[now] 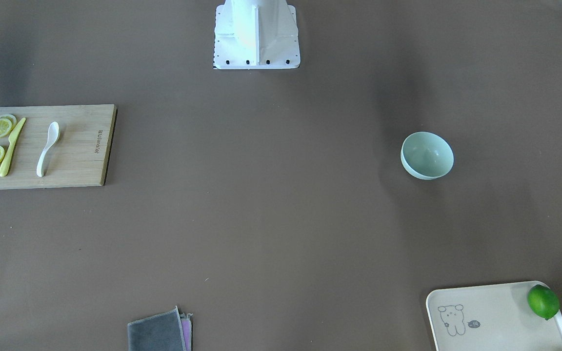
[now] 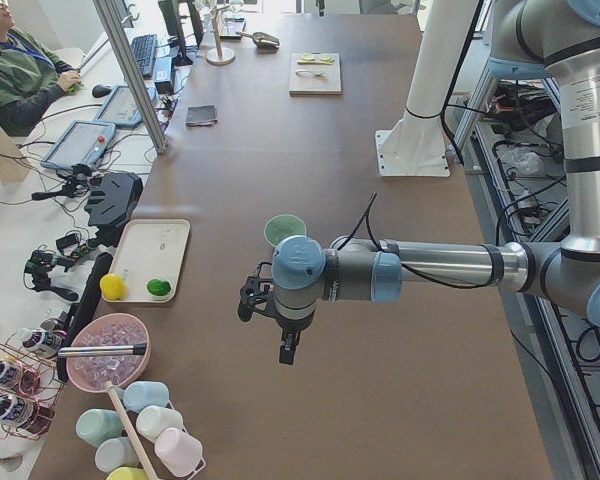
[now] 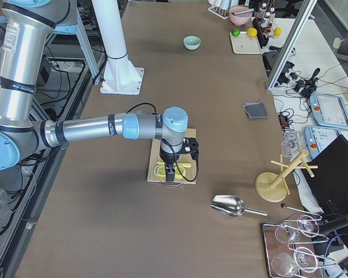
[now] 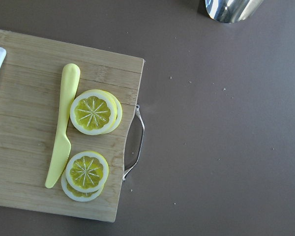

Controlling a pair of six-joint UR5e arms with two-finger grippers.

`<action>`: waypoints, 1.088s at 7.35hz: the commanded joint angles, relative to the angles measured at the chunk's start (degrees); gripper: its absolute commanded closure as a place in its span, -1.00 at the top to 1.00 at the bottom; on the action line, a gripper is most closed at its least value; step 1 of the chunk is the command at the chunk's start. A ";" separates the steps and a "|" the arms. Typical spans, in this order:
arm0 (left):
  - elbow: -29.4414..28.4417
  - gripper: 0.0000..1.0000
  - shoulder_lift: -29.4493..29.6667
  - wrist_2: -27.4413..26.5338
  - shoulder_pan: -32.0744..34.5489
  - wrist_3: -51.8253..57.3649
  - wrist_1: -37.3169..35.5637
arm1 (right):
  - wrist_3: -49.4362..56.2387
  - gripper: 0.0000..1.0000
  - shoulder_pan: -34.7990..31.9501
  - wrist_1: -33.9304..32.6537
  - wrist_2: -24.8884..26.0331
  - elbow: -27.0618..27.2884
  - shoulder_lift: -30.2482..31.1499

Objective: Place spoon in bowl

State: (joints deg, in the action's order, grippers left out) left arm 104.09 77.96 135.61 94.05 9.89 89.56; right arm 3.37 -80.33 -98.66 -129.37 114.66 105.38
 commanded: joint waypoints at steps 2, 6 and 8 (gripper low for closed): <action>0.23 0.96 -0.09 0.00 0.00 0.22 1.49 | -0.03 1.00 0.18 -0.04 0.00 -0.05 0.09; 0.14 0.96 2.80 0.09 0.00 0.04 1.67 | -0.12 1.00 0.18 0.22 -1.14 0.12 -0.09; 0.41 0.97 5.78 0.18 0.00 -0.13 1.93 | -0.29 1.00 0.18 8.43 -1.32 0.12 -0.09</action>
State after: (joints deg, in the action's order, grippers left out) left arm 104.46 81.78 135.74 94.04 9.83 91.38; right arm 3.15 -80.16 -95.29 -130.52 114.80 105.28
